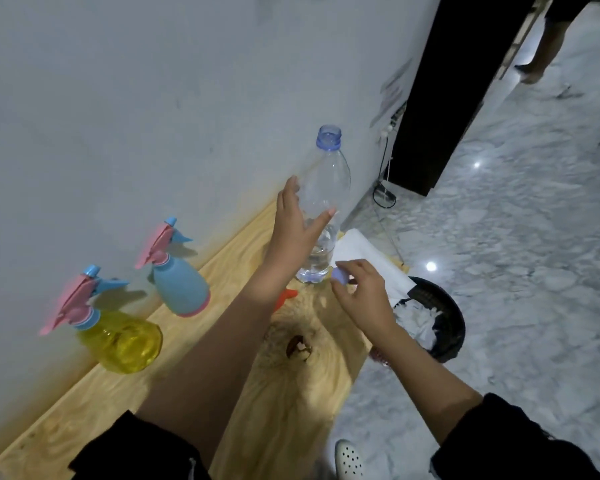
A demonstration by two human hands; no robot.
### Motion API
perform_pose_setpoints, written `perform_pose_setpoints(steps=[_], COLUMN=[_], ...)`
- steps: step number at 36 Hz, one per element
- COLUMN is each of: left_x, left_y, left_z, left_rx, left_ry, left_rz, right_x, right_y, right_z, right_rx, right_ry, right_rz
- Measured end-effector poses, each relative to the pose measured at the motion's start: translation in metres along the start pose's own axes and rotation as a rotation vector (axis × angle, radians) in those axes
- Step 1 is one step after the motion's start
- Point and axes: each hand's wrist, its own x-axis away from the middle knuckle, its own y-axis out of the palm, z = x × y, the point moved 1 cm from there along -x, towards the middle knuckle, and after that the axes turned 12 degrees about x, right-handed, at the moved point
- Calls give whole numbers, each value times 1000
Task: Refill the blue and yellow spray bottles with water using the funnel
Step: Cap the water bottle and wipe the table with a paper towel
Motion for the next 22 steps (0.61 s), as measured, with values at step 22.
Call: perform_pose_setpoints(steps=[22], left_x=[-2], left_y=[4], left_z=[-1], left_rx=[-26], left_ry=[-87], left_rz=[32], right_x=[-143], right_y=[-123], right_z=[-101], right_rx=[-34], right_ry=[-493], right_rz=[30])
